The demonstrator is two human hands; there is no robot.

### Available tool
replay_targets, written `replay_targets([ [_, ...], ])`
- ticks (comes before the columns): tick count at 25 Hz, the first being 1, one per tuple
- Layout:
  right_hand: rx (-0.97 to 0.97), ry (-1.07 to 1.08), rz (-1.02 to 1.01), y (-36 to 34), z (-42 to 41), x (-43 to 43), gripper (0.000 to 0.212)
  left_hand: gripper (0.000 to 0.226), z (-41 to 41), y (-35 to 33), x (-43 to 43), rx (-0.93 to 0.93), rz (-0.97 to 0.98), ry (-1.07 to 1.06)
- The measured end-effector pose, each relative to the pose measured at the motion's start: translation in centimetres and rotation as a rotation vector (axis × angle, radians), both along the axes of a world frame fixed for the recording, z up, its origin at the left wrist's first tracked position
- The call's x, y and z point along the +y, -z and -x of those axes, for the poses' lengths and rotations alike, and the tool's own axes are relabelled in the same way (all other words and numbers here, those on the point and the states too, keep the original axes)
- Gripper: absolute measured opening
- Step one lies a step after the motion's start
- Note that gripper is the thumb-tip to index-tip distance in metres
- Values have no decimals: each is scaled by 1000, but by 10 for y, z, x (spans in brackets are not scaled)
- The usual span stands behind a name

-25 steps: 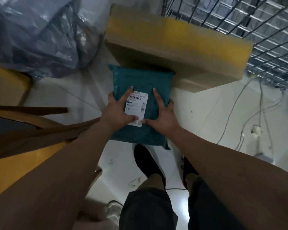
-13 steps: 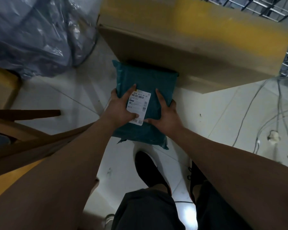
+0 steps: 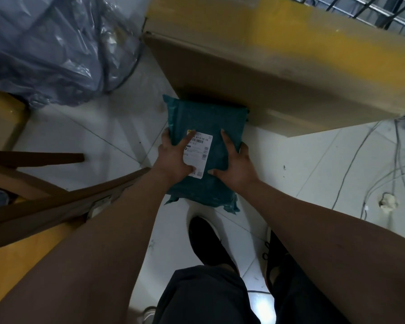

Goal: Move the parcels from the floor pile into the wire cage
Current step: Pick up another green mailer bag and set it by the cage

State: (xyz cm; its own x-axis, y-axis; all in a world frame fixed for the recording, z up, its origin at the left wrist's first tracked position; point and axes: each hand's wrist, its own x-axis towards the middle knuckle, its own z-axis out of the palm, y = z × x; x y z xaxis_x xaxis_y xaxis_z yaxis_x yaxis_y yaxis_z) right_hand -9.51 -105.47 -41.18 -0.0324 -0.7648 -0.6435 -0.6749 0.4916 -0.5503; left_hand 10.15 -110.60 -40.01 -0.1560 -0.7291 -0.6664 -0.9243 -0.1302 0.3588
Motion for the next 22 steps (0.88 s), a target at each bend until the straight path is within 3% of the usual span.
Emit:
replay_targets([
  [4, 186, -151, 49, -24, 1, -3, 112, 97, 9, -16, 13, -8, 124, -2],
  [8, 137, -209, 92, -72, 1, -7, 104, 87, 9, -64, 19, 143, 147, -113],
  [11, 78, -197, 91, -135, 11, -10, 102, 83, 11, -134, 16, 202, 112, -147],
  [13, 65, -191, 97, -189, 20, -15, 99, 82, 15, -193, 10, 146, 136, -109],
  [17, 108, -152, 136, -303, 43, -26, 96, 84, 32, -307, -6, -34, 168, 70],
  [22, 78, -41, 244, -456, 81, -23, 97, 84, 80, -459, -31, -31, 203, 293],
])
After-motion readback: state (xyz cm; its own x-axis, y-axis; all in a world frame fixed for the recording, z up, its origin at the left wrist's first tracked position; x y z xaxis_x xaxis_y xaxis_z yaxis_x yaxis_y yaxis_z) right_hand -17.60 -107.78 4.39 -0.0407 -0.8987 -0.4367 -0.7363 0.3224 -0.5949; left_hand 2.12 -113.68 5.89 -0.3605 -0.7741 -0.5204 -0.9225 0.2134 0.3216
